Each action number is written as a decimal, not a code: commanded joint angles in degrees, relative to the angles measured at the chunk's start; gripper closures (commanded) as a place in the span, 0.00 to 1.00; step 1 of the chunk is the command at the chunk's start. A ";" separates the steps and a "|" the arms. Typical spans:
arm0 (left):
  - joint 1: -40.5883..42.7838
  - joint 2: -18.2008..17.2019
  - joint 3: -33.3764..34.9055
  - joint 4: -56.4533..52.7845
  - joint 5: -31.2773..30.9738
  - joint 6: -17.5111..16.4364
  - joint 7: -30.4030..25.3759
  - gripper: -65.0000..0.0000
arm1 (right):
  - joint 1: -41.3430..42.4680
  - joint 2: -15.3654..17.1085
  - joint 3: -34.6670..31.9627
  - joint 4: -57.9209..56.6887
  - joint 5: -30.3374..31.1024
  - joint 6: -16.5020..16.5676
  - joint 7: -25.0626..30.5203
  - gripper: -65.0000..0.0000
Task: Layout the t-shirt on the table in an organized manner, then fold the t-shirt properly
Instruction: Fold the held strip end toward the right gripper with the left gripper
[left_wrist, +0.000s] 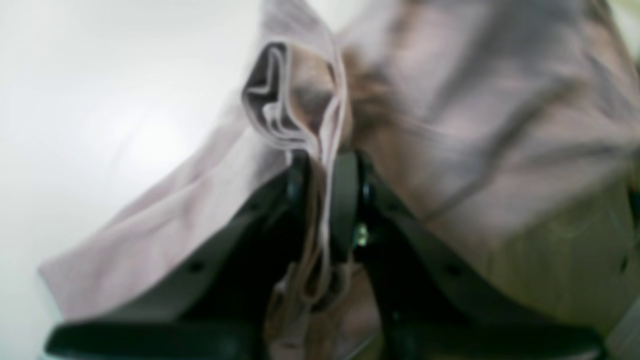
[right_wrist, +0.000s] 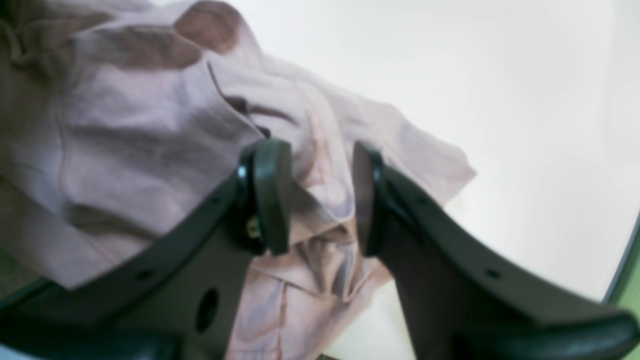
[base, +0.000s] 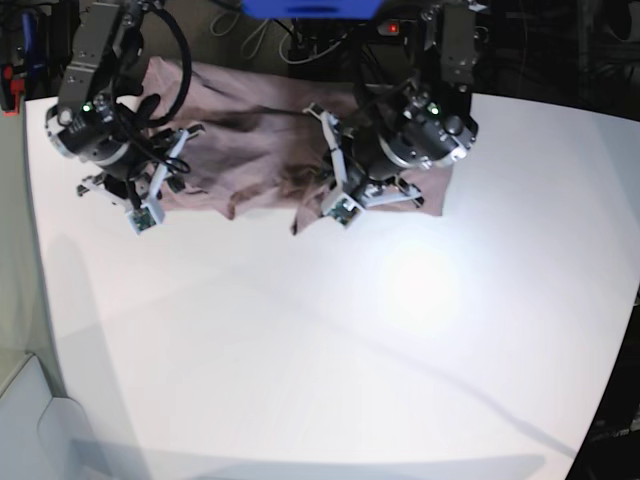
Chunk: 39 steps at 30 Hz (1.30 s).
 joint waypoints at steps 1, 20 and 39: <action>-0.61 0.52 0.12 0.98 -0.97 1.43 -1.17 1.00 | 0.26 0.32 0.15 0.92 0.64 -0.05 1.01 0.67; -0.52 -2.02 8.30 1.07 -0.88 9.52 -1.17 1.00 | -0.45 0.32 0.15 0.92 0.73 -0.05 1.01 0.67; 0.27 -7.30 8.21 4.59 -19.61 8.82 -1.17 0.47 | -0.45 0.41 1.11 1.01 0.73 -0.05 1.01 0.67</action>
